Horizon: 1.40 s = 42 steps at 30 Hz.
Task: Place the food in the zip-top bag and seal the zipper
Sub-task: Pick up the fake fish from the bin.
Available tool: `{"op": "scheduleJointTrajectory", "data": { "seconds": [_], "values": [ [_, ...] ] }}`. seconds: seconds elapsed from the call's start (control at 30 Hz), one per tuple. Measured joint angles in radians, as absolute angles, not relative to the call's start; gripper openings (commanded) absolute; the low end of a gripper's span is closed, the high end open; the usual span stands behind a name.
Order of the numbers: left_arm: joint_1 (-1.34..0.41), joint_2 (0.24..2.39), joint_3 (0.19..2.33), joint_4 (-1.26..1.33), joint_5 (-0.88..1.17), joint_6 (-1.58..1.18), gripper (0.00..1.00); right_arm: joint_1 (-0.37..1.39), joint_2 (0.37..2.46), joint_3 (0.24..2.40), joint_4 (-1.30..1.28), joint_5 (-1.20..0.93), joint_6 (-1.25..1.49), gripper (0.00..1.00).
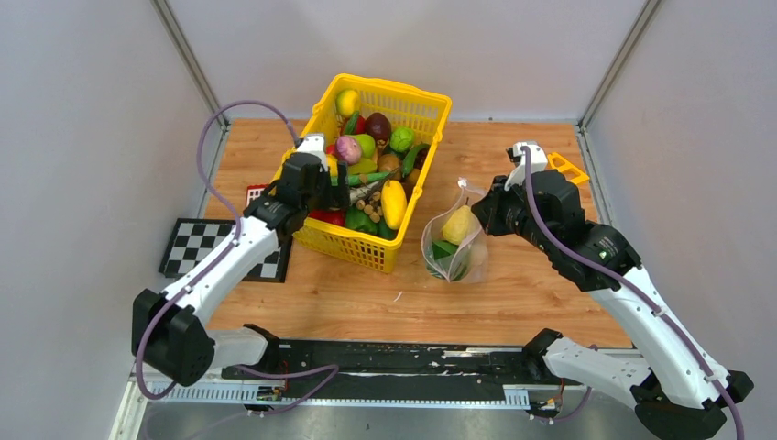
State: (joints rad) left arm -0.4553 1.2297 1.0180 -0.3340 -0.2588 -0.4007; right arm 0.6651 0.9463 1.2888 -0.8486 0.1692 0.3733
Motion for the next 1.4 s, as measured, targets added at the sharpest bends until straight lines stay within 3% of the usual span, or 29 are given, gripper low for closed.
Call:
{"op": "scheduleJointTrajectory", "data": {
  "seconds": [0.33, 0.77, 0.9, 1.1, 1.4],
  "values": [
    [-0.428, 1.454, 1.196, -0.515, -0.042, -0.183, 0.95, 0.665, 0.946, 1.281, -0.846, 0.157, 0.373, 0.00],
    [-0.371, 1.442, 1.237, -0.635, 0.104, -0.088, 0.24, 0.665, 0.940, 1.276, -0.846, 0.155, 0.373, 0.00],
    [-0.371, 1.411, 1.237, -0.667, 0.116, -0.081, 0.10, 0.665, 0.940, 1.276, -0.846, 0.155, 0.373, 0.00],
    [-0.371, 1.340, 1.240, -0.716, 0.118, -0.080, 0.00, 0.665, 0.940, 1.276, -0.846, 0.154, 0.373, 0.00],
    [-0.371, 1.250, 1.267, -0.745, 0.088, -0.089, 0.00, 0.665, 0.940, 1.276, -0.846, 0.154, 0.373, 0.00]
  ]
}}
